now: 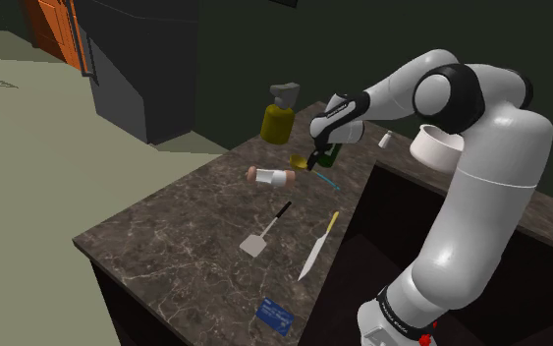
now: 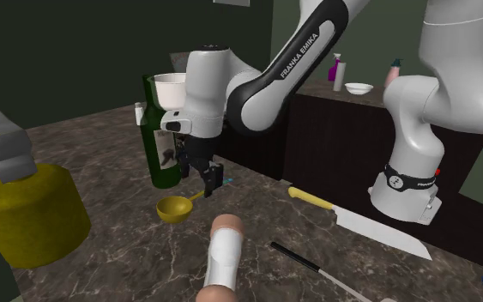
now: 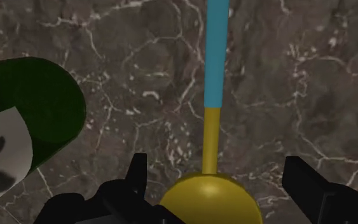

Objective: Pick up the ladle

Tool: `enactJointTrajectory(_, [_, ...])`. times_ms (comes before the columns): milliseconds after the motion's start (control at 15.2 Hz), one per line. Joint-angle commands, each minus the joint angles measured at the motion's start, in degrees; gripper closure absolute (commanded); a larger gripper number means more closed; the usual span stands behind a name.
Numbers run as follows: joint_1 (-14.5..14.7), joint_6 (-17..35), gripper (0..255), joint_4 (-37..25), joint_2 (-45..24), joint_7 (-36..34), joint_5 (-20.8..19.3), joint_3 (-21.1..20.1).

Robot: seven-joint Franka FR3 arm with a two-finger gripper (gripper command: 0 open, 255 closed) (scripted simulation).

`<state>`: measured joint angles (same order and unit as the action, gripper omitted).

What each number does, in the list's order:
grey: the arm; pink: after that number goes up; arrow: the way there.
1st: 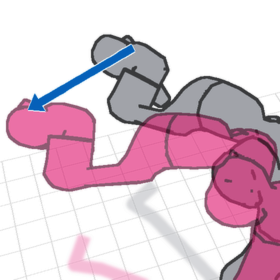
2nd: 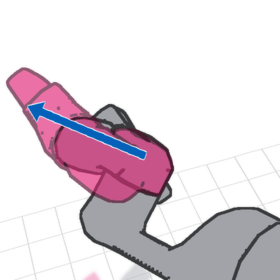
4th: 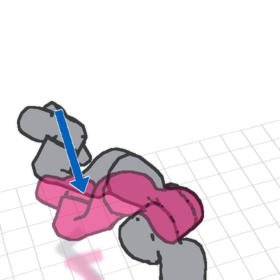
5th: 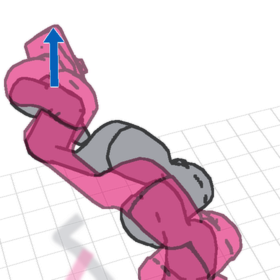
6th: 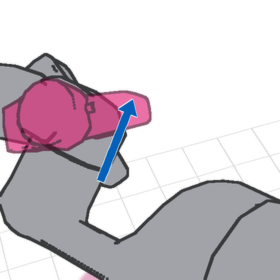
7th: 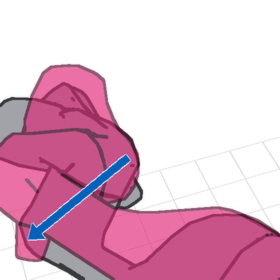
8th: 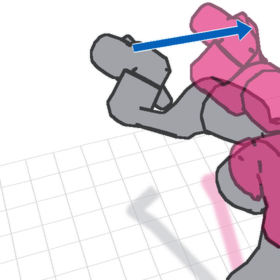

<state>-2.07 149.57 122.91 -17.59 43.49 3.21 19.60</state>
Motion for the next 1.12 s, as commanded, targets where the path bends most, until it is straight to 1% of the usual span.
enactJointTrajectory(0, [-0.63, 1.07, 0, -1.74, -2.83, 1.16, 0.92, -0.7])
enactJointTrajectory(396, [-1.64, 4.76, 0, -1.62, -6.48, 2.12, 2.61, -1.97])
enactJointTrajectory(528, [-1.75, 5.11, 0, -1.62, -6.84, 2.21, 2.76, -2.1])
enactJointTrajectory(594, [-1.81, 5.02, 255, -1.79, -6.91, 2.27, 2.79, -2.12])
enactJointTrajectory(1056, [-1.81, 4.98, 255, -1.78, -6.86, 2.28, 2.78, -2.1])
